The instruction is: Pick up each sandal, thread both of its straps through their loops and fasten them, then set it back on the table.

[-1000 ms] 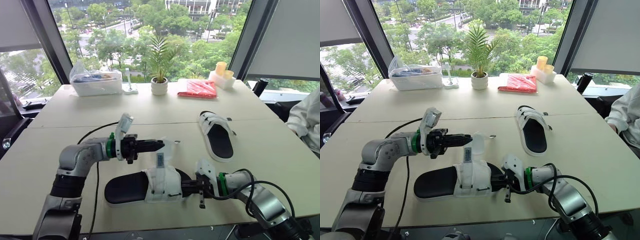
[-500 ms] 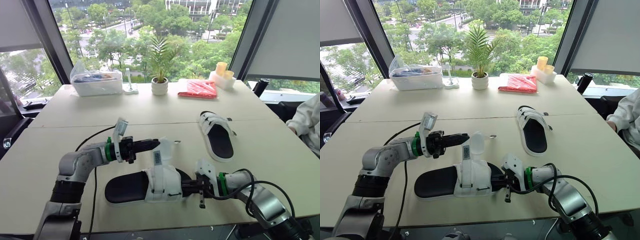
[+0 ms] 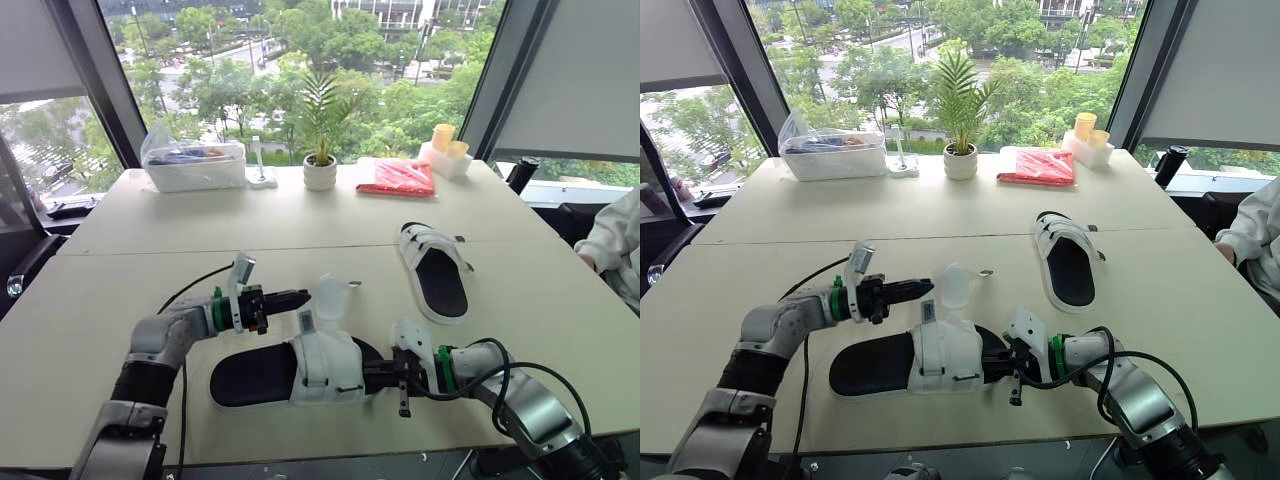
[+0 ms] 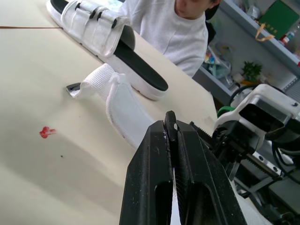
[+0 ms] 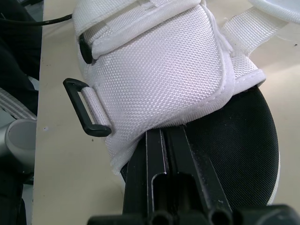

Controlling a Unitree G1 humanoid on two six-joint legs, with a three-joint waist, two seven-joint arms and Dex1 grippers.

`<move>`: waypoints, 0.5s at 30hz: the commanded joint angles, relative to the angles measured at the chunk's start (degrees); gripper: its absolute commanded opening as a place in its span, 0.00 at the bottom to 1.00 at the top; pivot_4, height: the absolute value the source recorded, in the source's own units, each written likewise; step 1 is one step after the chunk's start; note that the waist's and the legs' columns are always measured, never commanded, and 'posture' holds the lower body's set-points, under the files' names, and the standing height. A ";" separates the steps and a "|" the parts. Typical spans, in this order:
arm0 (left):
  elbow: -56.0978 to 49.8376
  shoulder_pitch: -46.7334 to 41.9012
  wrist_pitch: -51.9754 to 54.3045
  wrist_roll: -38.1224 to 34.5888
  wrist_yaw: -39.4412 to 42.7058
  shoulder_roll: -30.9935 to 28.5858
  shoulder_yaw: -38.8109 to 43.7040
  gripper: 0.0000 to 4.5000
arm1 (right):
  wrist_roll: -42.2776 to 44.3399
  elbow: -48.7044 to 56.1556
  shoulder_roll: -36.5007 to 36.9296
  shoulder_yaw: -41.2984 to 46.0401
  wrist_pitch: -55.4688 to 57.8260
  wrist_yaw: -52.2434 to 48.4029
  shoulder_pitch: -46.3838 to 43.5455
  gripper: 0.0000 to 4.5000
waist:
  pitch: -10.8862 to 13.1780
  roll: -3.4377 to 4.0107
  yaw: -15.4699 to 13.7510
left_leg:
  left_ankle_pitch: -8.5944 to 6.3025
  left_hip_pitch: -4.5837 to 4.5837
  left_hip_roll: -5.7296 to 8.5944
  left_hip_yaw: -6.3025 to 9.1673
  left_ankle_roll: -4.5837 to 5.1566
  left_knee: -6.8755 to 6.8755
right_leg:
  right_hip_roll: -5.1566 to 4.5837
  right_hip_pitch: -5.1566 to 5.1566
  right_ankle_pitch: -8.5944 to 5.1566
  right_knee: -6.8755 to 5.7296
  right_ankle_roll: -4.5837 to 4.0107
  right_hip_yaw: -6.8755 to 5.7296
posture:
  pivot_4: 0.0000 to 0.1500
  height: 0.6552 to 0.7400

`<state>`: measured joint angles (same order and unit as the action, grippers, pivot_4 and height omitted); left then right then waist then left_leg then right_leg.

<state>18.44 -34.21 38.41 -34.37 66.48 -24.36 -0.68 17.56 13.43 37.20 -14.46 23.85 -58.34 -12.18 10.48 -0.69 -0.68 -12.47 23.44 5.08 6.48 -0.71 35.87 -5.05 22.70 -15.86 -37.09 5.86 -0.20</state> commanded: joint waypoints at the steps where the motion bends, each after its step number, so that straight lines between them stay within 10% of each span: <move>1: 2.12 -0.13 -3.69 3.55 1.47 -0.32 -1.89 0.01 | -1.36 -0.16 1.23 -0.82 1.80 0.10 1.25 0.00 | 0.00 0.00 0.00 | 0.00 0.00 0.00 0.00 0.00 0.00 | 0.00 0.00 0.00 0.00 0.00 0.00 | 1.00 1.00; 7: 1.46 1.87 -1.21 7.05 3.57 -1.92 -6.45 0.01 | -1.37 0.02 1.17 -0.78 2.06 0.25 1.30 0.00 | -0.01 0.00 0.01 | -0.01 0.00 0.00 0.01 0.00 0.00 | -0.01 0.00 0.00 0.01 0.00 0.00 | 1.00 1.00; 15: -2.40 5.13 -3.86 13.30 4.73 -5.41 -12.61 0.74 | -1.40 -0.05 0.90 -0.86 2.17 0.35 1.16 0.00 | -0.09 0.06 0.01 | -0.03 0.00 0.01 0.00 0.03 -0.11 | -0.05 0.02 0.00 0.04 0.00 0.01 | 1.00 1.00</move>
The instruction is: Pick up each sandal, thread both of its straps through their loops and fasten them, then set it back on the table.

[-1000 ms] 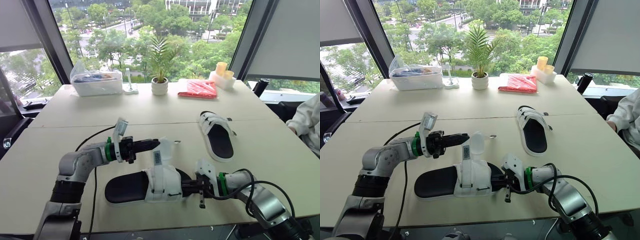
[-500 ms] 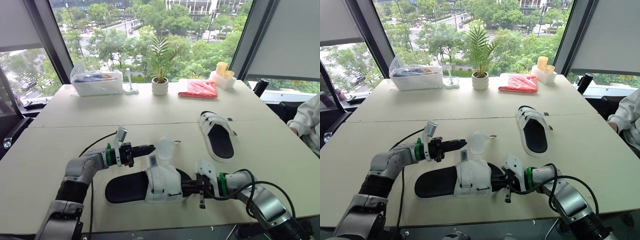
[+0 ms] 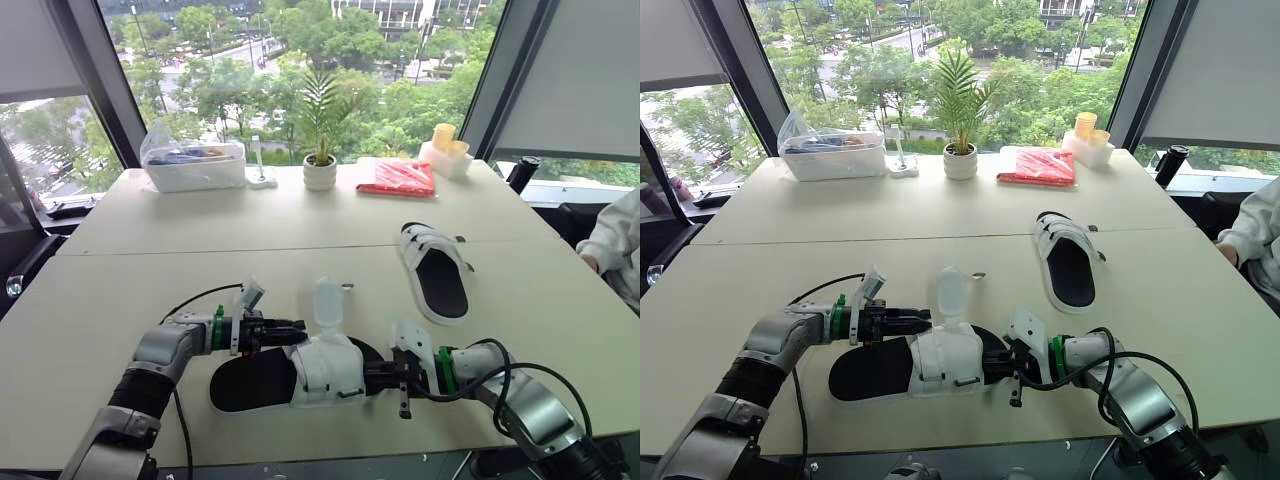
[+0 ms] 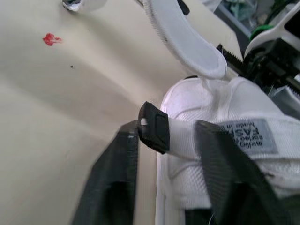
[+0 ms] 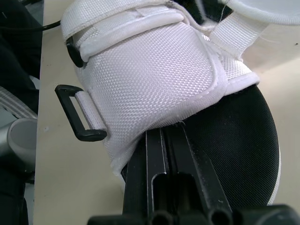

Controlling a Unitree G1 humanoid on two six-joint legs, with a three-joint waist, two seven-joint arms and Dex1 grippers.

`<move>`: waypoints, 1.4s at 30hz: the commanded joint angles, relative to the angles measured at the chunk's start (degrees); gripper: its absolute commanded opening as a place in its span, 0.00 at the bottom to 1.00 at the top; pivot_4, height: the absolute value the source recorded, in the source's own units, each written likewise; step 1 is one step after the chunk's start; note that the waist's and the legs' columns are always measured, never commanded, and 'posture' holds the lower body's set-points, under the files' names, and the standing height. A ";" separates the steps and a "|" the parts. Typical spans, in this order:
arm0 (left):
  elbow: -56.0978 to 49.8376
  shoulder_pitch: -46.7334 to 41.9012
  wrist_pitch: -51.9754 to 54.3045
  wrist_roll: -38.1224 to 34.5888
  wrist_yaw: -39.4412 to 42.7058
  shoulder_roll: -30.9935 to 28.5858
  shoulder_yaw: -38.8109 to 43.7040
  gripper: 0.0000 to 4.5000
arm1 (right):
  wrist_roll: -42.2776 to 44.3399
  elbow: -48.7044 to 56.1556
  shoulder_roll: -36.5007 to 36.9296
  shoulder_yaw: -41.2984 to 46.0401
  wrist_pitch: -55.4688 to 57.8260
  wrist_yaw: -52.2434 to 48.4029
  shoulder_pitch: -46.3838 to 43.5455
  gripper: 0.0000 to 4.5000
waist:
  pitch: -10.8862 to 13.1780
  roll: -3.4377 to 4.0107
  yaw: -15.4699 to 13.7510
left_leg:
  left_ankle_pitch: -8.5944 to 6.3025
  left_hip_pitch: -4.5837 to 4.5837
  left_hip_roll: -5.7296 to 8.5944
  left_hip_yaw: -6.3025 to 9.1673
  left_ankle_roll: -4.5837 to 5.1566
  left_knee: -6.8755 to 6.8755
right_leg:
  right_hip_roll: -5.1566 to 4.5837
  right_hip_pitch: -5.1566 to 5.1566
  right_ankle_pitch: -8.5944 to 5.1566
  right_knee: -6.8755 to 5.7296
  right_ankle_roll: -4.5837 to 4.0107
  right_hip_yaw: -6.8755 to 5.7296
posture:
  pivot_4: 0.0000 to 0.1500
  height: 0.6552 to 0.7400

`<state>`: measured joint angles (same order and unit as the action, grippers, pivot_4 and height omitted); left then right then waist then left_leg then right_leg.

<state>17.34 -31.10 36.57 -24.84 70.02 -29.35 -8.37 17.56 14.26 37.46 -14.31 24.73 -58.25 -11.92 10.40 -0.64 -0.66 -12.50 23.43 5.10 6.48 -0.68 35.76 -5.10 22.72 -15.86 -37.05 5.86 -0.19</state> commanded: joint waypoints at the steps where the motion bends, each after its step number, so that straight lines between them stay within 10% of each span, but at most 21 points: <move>1: -1.22 2.13 -2.77 4.80 0.71 -0.49 -5.26 0.83 | -1.40 -0.93 0.61 -1.02 1.28 0.25 0.87 0.00 | -0.05 -0.02 -0.02 | 0.00 0.00 0.00 0.00 0.00 0.00 | 0.00 0.00 0.00 0.01 0.00 0.00 | 1.00 1.00; 3: -0.82 1.92 -3.16 5.61 -0.52 -0.15 -4.82 0.99 | -1.45 -1.01 0.46 -1.10 1.28 0.28 0.77 0.00 | -0.16 0.00 -0.04 | 0.00 0.00 0.00 0.00 0.00 -0.03 | -0.01 0.00 0.00 0.03 0.00 0.00 | 1.00 1.00; 25: 5.04 -11.70 16.74 -12.42 -13.05 7.76 18.18 0.99 | -2.18 -2.98 -0.65 -1.82 0.26 0.11 -0.90 0.00 | -0.51 -0.09 0.10 | 0.00 -0.01 0.00 0.03 0.02 0.10 | 0.06 -0.04 0.01 -0.03 0.04 -0.04 | 1.00 1.00; 42: 12.50 -14.33 18.41 -8.36 -5.08 9.96 6.05 0.99 | -2.26 -2.88 -0.34 -1.47 -0.17 0.68 -0.56 0.00 | -0.51 -0.09 0.29 | 0.01 -0.02 0.00 0.02 -0.01 0.10 | 0.07 -0.03 0.01 -0.06 0.03 -0.03 | 1.00 1.00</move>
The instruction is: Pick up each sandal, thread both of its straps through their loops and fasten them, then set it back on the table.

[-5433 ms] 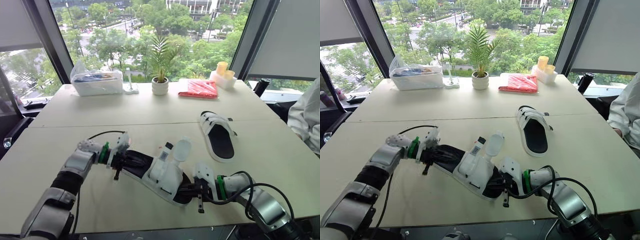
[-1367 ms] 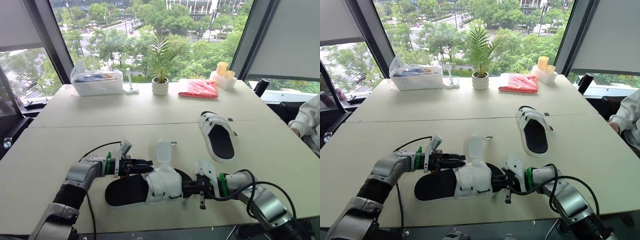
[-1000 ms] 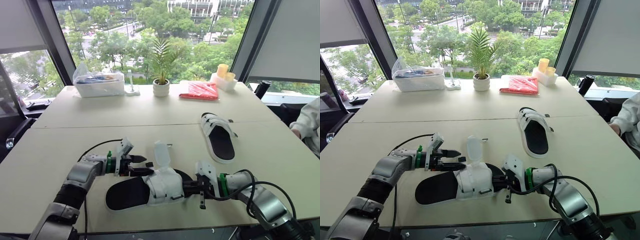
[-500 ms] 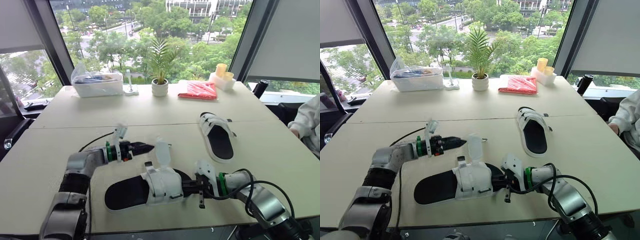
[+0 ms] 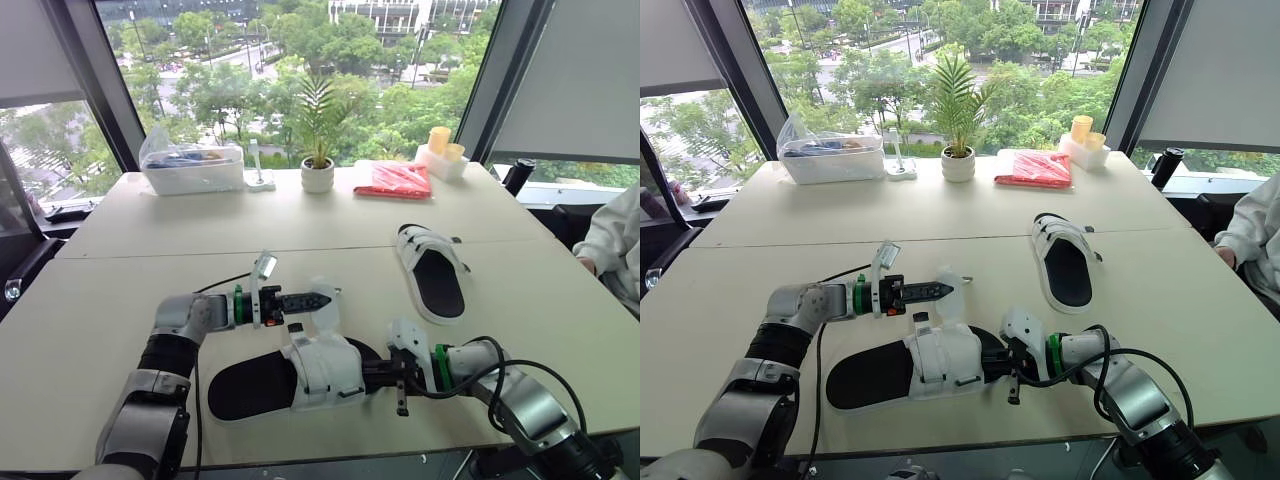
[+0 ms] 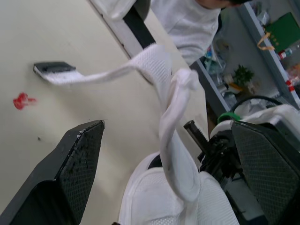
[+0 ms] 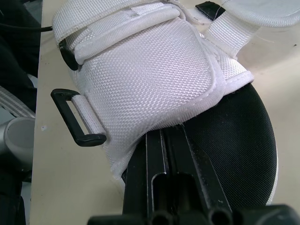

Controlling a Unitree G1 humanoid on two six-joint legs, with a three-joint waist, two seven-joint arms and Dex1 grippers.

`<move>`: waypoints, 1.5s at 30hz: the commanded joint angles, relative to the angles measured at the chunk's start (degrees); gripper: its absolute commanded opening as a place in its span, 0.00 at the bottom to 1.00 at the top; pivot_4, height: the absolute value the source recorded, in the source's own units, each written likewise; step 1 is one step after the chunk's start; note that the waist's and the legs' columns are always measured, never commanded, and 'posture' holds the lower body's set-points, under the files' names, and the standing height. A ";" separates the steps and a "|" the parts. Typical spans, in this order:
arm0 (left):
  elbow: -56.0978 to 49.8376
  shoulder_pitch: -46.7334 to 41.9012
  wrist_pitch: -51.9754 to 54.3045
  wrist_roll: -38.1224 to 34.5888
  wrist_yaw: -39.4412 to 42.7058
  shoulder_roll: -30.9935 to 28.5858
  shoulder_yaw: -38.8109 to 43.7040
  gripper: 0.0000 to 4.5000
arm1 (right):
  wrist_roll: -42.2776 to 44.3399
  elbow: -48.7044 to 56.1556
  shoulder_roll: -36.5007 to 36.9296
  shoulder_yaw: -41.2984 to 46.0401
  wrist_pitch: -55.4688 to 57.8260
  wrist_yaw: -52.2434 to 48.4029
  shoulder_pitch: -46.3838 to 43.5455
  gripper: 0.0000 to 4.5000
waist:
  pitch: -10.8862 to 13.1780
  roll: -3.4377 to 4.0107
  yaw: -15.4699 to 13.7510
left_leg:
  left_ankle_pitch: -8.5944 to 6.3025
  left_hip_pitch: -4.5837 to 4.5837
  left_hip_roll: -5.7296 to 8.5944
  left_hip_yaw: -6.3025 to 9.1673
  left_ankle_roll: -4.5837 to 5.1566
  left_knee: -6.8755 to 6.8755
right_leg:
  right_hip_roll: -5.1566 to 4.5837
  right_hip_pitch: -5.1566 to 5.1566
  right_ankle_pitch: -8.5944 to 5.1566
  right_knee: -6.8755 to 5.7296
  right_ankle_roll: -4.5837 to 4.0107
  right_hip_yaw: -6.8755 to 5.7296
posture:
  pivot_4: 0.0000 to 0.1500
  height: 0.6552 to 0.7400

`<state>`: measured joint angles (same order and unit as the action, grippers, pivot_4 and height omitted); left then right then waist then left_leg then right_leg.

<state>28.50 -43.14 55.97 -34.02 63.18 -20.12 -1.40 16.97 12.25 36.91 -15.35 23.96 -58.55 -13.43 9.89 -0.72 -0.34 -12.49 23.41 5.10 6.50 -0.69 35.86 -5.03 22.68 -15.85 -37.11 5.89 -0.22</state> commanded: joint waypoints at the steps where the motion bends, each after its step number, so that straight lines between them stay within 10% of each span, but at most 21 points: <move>1: 2.34 -2.90 -1.31 1.05 1.86 1.42 -1.05 0.99 | -1.70 -0.83 0.22 -0.44 0.57 1.02 1.03 0.00 | 0.00 0.00 -0.07 | 0.00 0.00 0.00 0.00 0.00 0.00 | 0.00 0.00 0.00 0.00 0.00 0.00 | 1.00 1.00; 25: 31.19 -22.07 -10.10 1.81 -5.84 10.03 14.73 0.99 | -1.83 -0.89 0.25 -0.22 0.69 1.36 0.70 0.00 | 0.04 -0.07 -0.14 | 0.00 0.02 0.02 -0.01 0.00 0.03 | 0.06 0.01 0.02 -0.02 0.06 -0.08 | 1.00 1.00; 35: 30.72 -23.42 -10.17 1.67 -5.21 8.41 16.91 0.01 | -1.90 -1.15 0.42 -0.24 0.63 1.15 0.54 0.00 | 0.04 -0.07 -0.14 | 0.01 0.02 0.02 -0.01 0.00 0.04 | 0.06 0.02 0.03 -0.06 0.08 -0.08 | 1.00 1.00; 45: -8.65 -8.42 -9.41 3.25 7.98 4.40 -0.56 0.01 | -2.01 -1.13 0.37 -0.40 0.70 1.14 0.71 0.00 | 0.04 -0.06 0.05 | 0.01 0.02 0.03 -0.02 -0.02 0.01 | 0.02 0.01 0.04 -0.06 0.06 0.02 | 1.00 1.00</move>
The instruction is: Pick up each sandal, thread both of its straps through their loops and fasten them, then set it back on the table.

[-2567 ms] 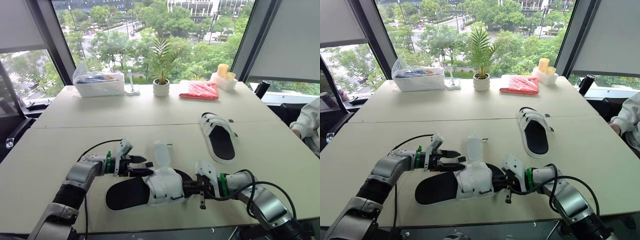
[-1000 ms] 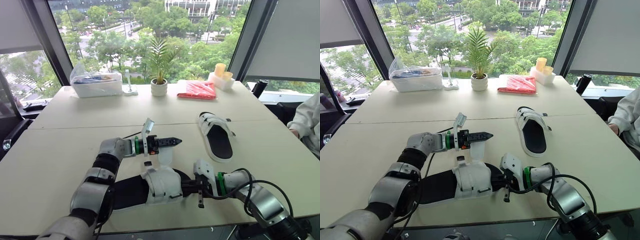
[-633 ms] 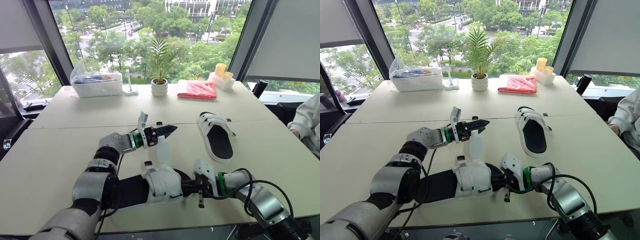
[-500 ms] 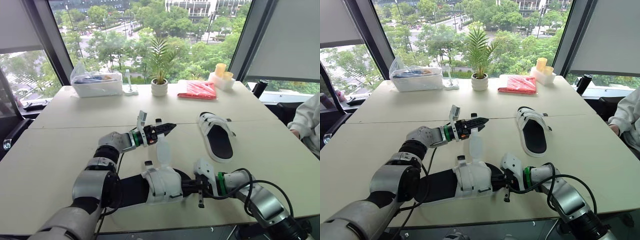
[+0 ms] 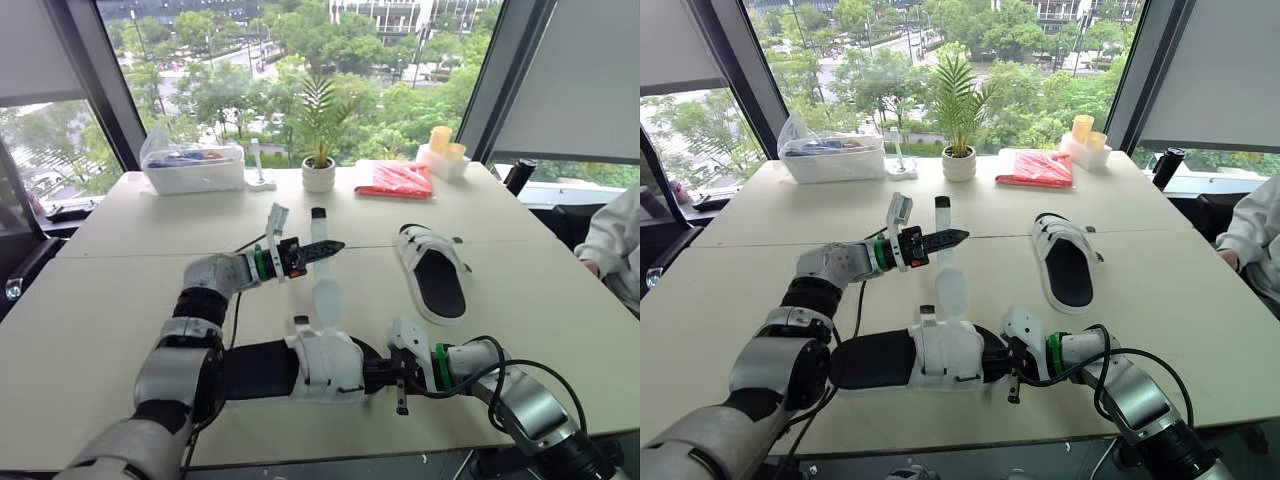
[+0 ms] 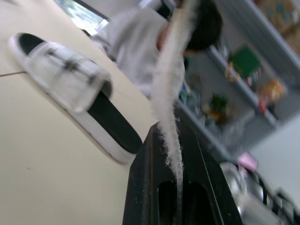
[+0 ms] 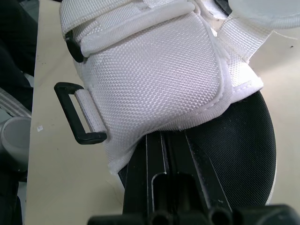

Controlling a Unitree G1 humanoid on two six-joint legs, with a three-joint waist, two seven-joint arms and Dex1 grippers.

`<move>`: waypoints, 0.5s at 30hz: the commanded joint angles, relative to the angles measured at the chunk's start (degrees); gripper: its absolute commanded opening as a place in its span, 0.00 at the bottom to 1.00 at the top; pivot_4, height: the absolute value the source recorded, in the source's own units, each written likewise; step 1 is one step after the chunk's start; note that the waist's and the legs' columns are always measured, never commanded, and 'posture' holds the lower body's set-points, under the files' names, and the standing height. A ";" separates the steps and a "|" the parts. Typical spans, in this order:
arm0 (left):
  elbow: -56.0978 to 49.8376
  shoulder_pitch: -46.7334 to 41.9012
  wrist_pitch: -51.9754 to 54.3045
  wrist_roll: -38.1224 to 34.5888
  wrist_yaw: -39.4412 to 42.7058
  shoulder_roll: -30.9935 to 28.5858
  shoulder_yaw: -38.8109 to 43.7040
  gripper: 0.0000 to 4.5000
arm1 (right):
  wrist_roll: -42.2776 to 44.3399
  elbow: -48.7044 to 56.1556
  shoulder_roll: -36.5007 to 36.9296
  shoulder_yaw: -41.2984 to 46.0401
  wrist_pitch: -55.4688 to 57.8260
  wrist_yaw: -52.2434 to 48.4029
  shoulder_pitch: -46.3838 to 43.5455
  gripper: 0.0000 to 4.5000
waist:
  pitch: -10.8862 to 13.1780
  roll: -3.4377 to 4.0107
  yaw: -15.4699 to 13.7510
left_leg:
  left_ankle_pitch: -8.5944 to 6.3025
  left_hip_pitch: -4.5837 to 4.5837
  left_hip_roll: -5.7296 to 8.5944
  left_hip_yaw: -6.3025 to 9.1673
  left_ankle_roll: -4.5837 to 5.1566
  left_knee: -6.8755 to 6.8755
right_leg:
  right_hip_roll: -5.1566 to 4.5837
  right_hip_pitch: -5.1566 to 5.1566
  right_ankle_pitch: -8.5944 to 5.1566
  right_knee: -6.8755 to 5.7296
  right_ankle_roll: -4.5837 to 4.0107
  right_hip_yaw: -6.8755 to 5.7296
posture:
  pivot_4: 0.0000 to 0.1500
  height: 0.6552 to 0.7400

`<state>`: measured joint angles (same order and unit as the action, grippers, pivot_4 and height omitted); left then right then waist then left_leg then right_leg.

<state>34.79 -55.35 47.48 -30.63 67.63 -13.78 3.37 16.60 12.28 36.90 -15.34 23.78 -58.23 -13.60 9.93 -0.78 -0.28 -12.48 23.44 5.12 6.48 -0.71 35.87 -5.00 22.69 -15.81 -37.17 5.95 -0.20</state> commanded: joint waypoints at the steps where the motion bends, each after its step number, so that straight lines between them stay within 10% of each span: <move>1: -21.49 6.44 -1.52 -0.08 4.39 -2.81 -7.78 0.01 | -1.68 -1.17 0.33 -0.54 0.85 0.78 0.95 0.00 | 0.00 0.01 0.01 | 0.00 0.01 0.00 0.00 0.00 0.00 | -0.01 0.00 0.00 0.00 0.00 0.01 | 1.00 1.00; 15: -42.82 20.64 -26.33 13.39 6.00 -10.43 -24.79 0.01 | -1.81 -1.30 0.13 -1.06 0.61 0.53 1.11 0.00 | -0.01 0.04 -0.39 | 0.00 0.00 -0.04 -0.01 0.01 -0.02 | -0.05 -0.01 -0.12 0.12 -0.24 0.04 | 1.00 1.00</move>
<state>-5.88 -33.91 24.07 -18.37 73.63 -23.85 -21.50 16.37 12.11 36.90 -15.32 23.41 -58.15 -13.47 9.92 -0.74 -0.67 -12.48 23.44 5.08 6.48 -0.70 35.85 -5.05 22.68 -15.93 -37.06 5.71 -0.16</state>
